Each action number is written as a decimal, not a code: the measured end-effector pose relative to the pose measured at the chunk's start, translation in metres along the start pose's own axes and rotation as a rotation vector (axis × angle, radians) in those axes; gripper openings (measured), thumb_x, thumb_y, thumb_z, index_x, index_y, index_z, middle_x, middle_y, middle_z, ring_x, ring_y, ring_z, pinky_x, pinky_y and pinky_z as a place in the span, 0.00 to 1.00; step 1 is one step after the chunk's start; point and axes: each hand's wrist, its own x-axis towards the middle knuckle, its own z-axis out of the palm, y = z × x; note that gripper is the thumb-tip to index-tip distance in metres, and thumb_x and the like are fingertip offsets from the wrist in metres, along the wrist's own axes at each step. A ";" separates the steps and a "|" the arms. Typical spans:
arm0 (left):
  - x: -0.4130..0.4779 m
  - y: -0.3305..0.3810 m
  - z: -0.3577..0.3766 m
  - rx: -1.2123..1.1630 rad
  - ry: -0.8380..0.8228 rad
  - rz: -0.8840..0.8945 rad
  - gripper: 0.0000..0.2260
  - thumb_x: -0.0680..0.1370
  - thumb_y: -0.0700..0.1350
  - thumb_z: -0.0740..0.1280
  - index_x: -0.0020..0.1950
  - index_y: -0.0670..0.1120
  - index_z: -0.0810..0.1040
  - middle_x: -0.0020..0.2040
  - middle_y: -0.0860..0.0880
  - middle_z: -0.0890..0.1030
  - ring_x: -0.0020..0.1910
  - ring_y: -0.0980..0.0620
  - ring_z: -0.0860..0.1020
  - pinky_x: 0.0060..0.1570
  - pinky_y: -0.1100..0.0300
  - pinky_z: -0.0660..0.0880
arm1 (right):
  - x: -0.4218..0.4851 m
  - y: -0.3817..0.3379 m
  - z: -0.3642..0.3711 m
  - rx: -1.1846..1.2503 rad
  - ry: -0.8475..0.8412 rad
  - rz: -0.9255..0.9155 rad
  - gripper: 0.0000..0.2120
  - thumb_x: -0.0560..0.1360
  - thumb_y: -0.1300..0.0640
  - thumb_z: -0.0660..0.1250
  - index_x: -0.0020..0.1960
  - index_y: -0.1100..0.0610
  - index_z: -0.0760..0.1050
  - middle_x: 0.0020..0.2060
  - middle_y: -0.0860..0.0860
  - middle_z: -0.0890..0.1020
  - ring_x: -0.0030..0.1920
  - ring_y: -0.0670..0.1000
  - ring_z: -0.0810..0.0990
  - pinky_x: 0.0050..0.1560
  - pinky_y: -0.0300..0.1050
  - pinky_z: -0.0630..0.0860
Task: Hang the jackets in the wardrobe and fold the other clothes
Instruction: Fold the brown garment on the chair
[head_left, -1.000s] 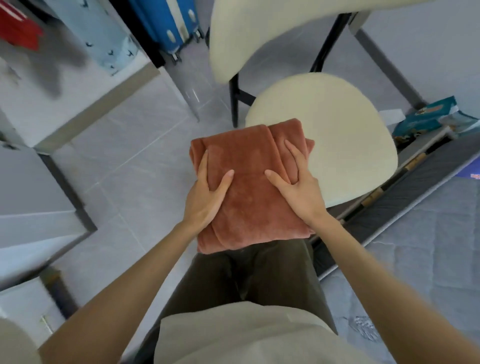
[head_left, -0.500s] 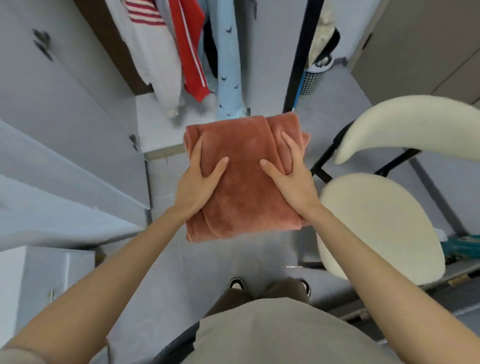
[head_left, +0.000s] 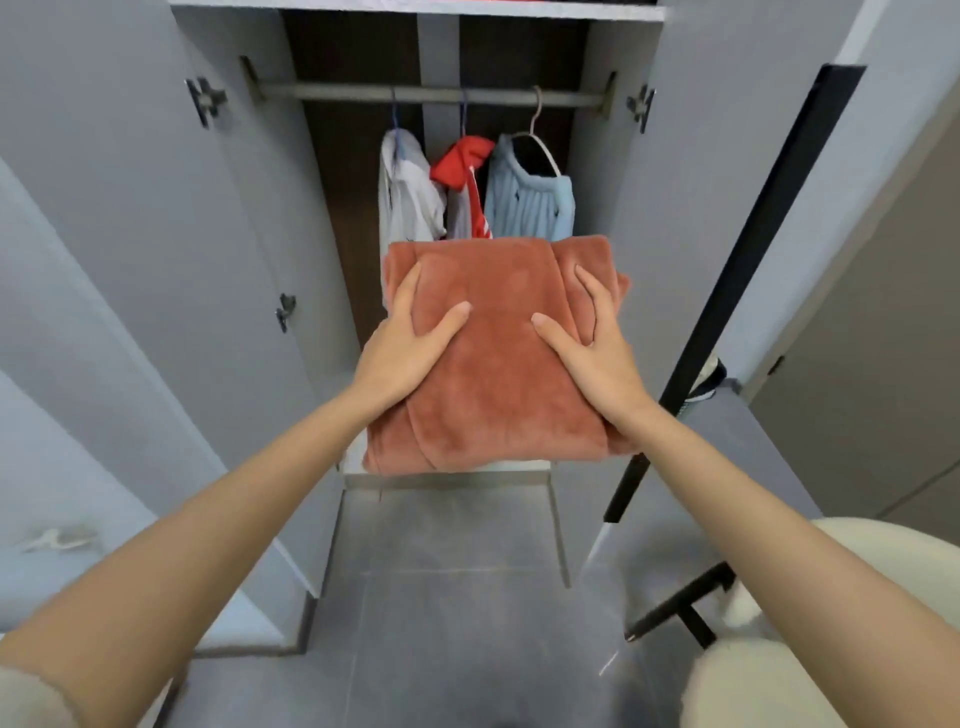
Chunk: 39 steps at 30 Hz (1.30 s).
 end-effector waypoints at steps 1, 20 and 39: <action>0.015 0.009 -0.004 0.005 0.019 0.015 0.34 0.69 0.74 0.59 0.71 0.70 0.51 0.62 0.64 0.71 0.61 0.51 0.75 0.55 0.56 0.70 | 0.017 -0.006 -0.004 0.003 -0.004 -0.022 0.35 0.71 0.36 0.68 0.73 0.37 0.55 0.70 0.39 0.65 0.63 0.44 0.72 0.65 0.49 0.71; 0.275 0.169 -0.120 0.112 0.258 0.251 0.37 0.70 0.72 0.61 0.75 0.63 0.52 0.70 0.56 0.70 0.63 0.49 0.74 0.60 0.53 0.71 | 0.310 -0.151 -0.035 0.242 0.093 -0.238 0.36 0.67 0.38 0.72 0.71 0.36 0.61 0.59 0.37 0.70 0.62 0.47 0.73 0.65 0.53 0.71; 0.597 0.223 -0.192 -0.041 0.140 0.383 0.40 0.68 0.72 0.65 0.75 0.60 0.56 0.71 0.52 0.68 0.66 0.45 0.71 0.67 0.46 0.67 | 0.588 -0.239 -0.029 0.203 0.215 -0.270 0.36 0.70 0.41 0.72 0.73 0.39 0.60 0.59 0.42 0.65 0.52 0.47 0.72 0.45 0.43 0.72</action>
